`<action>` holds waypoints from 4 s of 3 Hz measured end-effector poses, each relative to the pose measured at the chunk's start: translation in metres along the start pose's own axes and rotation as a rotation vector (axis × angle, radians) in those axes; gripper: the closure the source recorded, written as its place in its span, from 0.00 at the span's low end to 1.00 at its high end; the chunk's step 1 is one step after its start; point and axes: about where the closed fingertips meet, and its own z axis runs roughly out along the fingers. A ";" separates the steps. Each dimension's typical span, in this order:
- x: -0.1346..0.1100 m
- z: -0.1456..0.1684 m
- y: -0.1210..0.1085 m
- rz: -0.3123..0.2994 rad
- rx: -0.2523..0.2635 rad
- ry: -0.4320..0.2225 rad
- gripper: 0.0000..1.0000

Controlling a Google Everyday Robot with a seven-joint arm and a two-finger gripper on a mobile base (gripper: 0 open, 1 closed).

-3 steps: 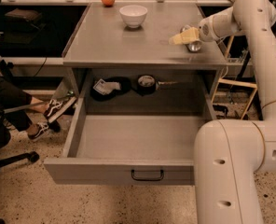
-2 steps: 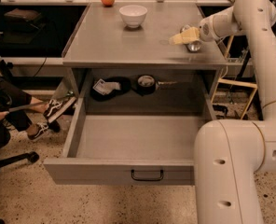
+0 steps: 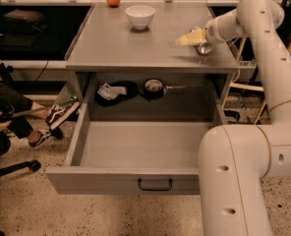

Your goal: Place redbull can into top drawer

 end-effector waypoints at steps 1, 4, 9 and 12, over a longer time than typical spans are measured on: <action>0.000 0.000 0.000 0.000 0.000 0.000 0.19; 0.000 0.000 0.000 0.000 0.000 0.000 0.88; 0.070 -0.132 0.057 -0.305 -0.551 -0.133 1.00; 0.069 -0.212 0.116 -0.192 -0.740 -0.046 1.00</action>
Offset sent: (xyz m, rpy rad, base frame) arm 0.0000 0.0001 -0.0001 -0.0001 0.0001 0.0003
